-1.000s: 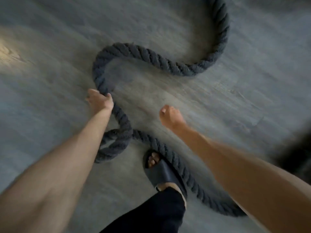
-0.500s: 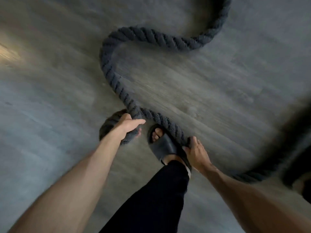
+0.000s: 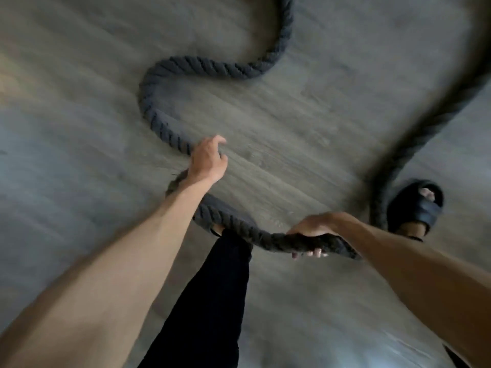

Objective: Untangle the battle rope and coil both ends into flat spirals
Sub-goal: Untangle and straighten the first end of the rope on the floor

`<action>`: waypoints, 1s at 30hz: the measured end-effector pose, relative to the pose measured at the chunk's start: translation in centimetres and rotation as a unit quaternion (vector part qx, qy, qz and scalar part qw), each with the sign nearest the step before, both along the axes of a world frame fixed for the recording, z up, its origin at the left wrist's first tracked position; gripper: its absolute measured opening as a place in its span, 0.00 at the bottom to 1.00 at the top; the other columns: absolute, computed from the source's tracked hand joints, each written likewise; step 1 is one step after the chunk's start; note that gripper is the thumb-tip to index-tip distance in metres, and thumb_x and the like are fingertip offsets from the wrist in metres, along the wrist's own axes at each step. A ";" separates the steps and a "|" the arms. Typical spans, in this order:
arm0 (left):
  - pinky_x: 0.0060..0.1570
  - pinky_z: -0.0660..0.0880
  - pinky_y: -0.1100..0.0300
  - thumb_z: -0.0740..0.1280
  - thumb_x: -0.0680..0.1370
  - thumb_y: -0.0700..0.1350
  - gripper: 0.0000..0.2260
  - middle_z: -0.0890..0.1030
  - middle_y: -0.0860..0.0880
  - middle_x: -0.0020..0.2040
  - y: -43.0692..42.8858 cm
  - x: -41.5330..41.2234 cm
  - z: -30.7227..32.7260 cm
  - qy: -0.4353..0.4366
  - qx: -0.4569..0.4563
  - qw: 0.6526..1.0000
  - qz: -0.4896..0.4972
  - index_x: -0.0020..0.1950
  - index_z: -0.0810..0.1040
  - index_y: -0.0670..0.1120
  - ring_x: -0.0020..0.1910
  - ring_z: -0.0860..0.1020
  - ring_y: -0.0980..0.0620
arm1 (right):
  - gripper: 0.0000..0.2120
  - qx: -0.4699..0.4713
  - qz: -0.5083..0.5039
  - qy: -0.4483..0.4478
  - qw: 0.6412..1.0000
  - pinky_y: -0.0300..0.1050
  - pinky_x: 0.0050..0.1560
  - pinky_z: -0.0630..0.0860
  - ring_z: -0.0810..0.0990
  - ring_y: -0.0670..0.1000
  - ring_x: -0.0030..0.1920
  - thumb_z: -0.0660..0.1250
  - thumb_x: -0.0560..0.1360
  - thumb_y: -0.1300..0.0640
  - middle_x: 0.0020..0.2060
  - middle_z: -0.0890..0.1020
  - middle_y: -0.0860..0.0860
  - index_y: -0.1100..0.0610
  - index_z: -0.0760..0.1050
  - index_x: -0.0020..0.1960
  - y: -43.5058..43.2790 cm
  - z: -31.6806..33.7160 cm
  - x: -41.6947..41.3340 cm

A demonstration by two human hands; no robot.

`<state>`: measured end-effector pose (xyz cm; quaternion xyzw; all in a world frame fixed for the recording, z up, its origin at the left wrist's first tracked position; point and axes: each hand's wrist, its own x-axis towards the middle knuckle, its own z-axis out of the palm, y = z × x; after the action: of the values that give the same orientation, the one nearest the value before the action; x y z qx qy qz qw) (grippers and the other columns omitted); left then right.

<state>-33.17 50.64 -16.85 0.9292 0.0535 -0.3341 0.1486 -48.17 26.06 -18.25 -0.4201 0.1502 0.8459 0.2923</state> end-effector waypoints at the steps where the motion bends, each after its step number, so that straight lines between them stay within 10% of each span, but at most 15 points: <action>1: 0.68 0.65 0.52 0.63 0.76 0.37 0.17 0.79 0.43 0.59 -1.4 -1.9 0.9 0.026 -0.010 0.998 -0.050 0.63 0.76 0.48 0.63 0.74 0.43 | 0.18 0.016 0.014 0.022 1.000 0.36 0.27 0.72 0.72 0.50 0.21 0.53 0.83 0.53 0.25 0.73 0.52 0.60 0.79 0.47 -0.6 1.1 0.8; 5: 0.77 0.45 0.48 0.61 0.77 0.35 0.18 0.78 0.46 0.63 -6.7 -10.0 4.9 0.203 -0.034 0.969 -0.136 0.63 0.77 0.51 0.68 0.71 0.47 | 0.18 0.039 0.027 0.024 0.999 0.36 0.26 0.70 0.70 0.49 0.20 0.51 0.84 0.54 0.26 0.70 0.53 0.62 0.76 0.51 -3.3 5.2 2.9; 10: 0.64 0.66 0.52 0.55 0.83 0.58 0.20 0.80 0.41 0.61 -13.8 -17.1 8.7 0.211 -0.050 0.976 0.031 0.62 0.80 0.49 0.63 0.75 0.41 | 0.26 -0.009 -0.010 -0.065 0.998 0.44 0.34 0.74 0.75 0.53 0.27 0.49 0.85 0.45 0.31 0.78 0.58 0.62 0.77 0.50 -8.2 9.1 2.4; 14: 0.63 0.68 0.49 0.50 0.82 0.61 0.28 0.79 0.37 0.62 -16.6 -18.2 9.7 0.203 0.058 0.977 0.005 0.62 0.79 0.42 0.63 0.77 0.40 | 0.38 -0.030 0.102 -0.348 0.931 0.47 0.59 0.73 0.81 0.58 0.58 0.49 0.81 0.30 0.58 0.82 0.59 0.62 0.81 0.59 -12.3 10.0 -0.5; 16: 0.59 0.70 0.50 0.49 0.81 0.63 0.31 0.79 0.37 0.62 -17.0 -18.1 9.9 0.228 0.081 0.970 0.020 0.61 0.79 0.40 0.62 0.77 0.40 | 0.42 -0.021 0.094 -0.395 0.914 0.46 0.55 0.72 0.82 0.58 0.55 0.46 0.77 0.25 0.50 0.84 0.59 0.60 0.82 0.47 -13.9 9.9 -3.1; 22: 0.31 0.70 0.61 0.51 0.72 0.64 0.29 0.83 0.44 0.28 -16.3 -20.6 11.7 0.456 0.067 0.887 0.038 0.36 0.81 0.43 0.22 0.80 0.48 | 0.28 0.000 0.055 -0.558 0.828 0.48 0.39 0.67 0.79 0.55 0.45 0.44 0.71 0.19 0.39 0.75 0.41 0.41 0.63 0.44 -15.8 10.5 -11.6; 27: 0.35 0.72 0.61 0.53 0.73 0.60 0.24 0.85 0.46 0.39 -15.1 -26.2 12.0 0.427 0.059 0.902 0.018 0.43 0.81 0.43 0.33 0.84 0.47 | 0.25 0.117 0.141 -0.635 0.750 0.46 0.41 0.65 0.79 0.56 0.45 0.55 0.71 0.22 0.45 0.78 0.48 0.43 0.60 0.49 -14.7 11.2 -16.9; 30: 0.47 0.72 0.53 0.59 0.79 0.51 0.14 0.82 0.40 0.49 -13.8 -30.3 11.5 0.189 0.034 0.980 0.058 0.51 0.79 0.42 0.51 0.80 0.41 | 0.25 0.099 0.152 -0.628 0.757 0.47 0.37 0.65 0.80 0.55 0.40 0.50 0.71 0.20 0.36 0.76 0.45 0.41 0.59 0.43 -13.5 11.5 -18.9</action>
<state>-63.48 36.81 -5.34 0.8490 0.1454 -0.4929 0.1232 -67.07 12.54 -6.75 -0.8434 -0.2172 0.4353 0.2283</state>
